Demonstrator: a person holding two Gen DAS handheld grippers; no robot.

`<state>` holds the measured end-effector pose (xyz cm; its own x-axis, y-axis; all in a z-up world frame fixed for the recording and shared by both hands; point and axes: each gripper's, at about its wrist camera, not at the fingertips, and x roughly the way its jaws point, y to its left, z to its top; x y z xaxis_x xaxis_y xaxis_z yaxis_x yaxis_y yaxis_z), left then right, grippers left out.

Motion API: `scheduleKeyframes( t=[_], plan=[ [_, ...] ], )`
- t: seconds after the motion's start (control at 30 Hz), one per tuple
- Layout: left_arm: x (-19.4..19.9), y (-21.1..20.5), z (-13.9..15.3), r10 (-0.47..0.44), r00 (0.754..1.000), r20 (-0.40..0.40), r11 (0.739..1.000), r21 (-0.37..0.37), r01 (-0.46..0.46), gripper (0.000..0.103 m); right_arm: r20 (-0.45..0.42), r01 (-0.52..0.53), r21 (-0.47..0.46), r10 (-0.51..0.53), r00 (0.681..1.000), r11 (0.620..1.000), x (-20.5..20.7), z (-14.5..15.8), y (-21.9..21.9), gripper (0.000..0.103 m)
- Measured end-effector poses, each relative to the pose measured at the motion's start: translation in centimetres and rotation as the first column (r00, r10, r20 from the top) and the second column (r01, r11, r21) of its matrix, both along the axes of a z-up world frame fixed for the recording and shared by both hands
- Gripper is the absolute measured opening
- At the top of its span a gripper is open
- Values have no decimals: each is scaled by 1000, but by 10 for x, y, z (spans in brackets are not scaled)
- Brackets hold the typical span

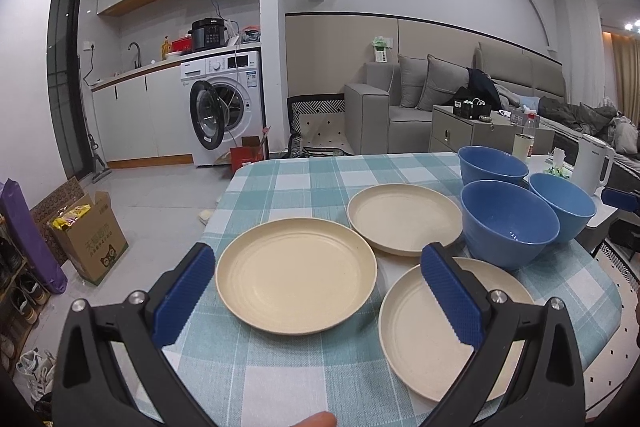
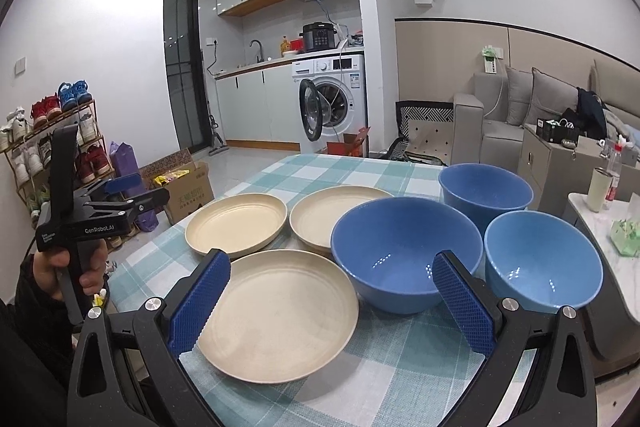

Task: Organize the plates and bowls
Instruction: 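Move both grippers toward the rim of the large cream plate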

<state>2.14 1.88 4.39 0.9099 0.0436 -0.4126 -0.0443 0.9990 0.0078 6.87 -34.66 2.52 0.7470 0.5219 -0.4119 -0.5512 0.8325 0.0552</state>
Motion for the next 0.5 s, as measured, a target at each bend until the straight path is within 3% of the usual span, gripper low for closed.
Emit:
scheduleKeyframes(
  t=[0.5],
  plan=[
    [29, -1, 9, -30, 1000, -4, 1000, -3, 30, 103, -24, 8, -81, -10, 1000, 997, 44, 20, 28, 103]
  ],
)
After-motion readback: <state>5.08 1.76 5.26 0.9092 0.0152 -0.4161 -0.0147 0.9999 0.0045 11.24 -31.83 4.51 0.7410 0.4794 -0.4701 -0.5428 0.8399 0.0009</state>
